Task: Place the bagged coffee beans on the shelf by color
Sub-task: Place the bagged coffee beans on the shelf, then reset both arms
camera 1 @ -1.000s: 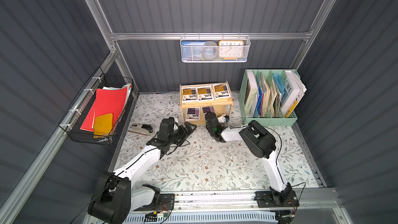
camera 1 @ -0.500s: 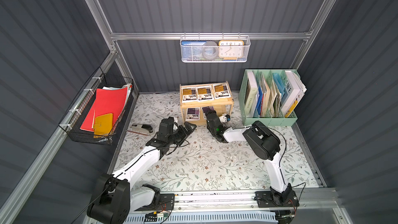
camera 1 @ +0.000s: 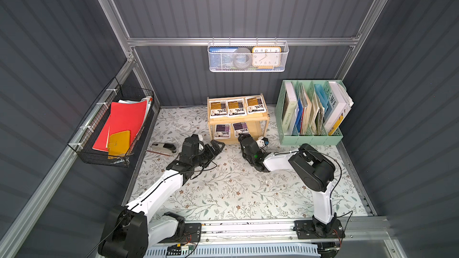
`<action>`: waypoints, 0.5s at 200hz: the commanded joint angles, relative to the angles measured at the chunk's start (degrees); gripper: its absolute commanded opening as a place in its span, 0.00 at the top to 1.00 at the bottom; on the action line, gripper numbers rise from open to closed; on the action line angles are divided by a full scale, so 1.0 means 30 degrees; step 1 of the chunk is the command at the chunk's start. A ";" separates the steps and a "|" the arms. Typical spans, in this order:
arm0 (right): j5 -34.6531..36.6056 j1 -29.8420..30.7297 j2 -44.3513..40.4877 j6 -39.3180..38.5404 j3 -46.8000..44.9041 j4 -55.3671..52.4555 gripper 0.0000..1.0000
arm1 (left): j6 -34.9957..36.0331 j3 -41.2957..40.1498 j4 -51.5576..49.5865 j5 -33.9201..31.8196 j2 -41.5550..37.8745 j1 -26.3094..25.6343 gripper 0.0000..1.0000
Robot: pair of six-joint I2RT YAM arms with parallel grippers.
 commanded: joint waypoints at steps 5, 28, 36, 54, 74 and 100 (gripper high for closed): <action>-0.0521 0.0343 -0.1439 -0.0887 -0.1359 -0.0274 0.15 | 0.0646 -0.0237 -0.0547 -0.0874 -0.0511 0.0106 0.00; -0.0929 0.0557 -0.2685 -0.1283 -0.2656 -0.0235 0.15 | 0.0780 -0.0322 -0.0781 -0.1296 -0.0719 0.0106 0.00; -0.1032 0.0658 -0.3093 -0.1463 -0.3096 -0.0234 0.15 | 0.0853 -0.0326 -0.0882 -0.1477 -0.0859 0.0106 0.00; -0.1412 0.0863 -0.3863 -0.1737 -0.3990 -0.0205 0.15 | 0.0929 -0.0444 -0.1161 -0.1922 -0.1239 0.0120 0.00; -0.1816 0.1054 -0.4626 -0.1893 -0.5105 0.0045 0.14 | 0.1081 -0.0625 -0.1565 -0.2459 -0.1735 0.0106 0.00; -0.2436 0.1238 -0.5599 -0.2161 -0.6679 0.0594 0.14 | 0.1220 -0.0751 -0.1879 -0.3061 -0.2134 0.0106 0.00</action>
